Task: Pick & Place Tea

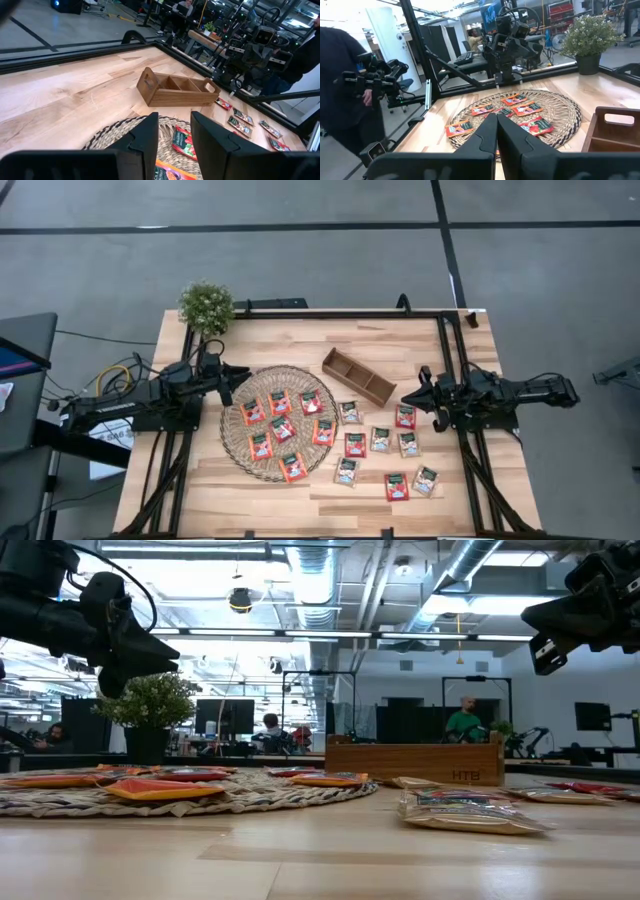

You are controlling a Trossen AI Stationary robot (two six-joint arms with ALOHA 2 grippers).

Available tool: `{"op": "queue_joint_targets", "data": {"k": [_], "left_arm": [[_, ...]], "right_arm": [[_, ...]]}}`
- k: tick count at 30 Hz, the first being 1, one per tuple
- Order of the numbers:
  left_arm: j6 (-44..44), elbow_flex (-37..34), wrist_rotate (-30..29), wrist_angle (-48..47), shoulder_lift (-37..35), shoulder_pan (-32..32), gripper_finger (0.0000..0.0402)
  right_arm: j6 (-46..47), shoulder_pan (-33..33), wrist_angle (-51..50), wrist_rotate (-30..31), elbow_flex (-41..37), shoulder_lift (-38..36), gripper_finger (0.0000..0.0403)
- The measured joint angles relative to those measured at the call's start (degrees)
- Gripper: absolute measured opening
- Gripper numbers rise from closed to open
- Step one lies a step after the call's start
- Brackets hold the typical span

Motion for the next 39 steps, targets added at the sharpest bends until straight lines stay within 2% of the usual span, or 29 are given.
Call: {"op": "queue_joint_targets", "data": {"k": [33, 39], "left_arm": [[0.0, 0.0, 0.0, 0.0, 0.0, 0.0, 0.0105], [-0.1, 0.0, 0.0, 0.0, 0.0, 0.0, 0.0105]], "right_arm": [[-1.4, -0.5, 0.6, 1.4, 0.0, 0.0, 0.0003], [5.4, -0.5, 3.4, 1.5, 0.0, 0.0, 0.0003]]}}
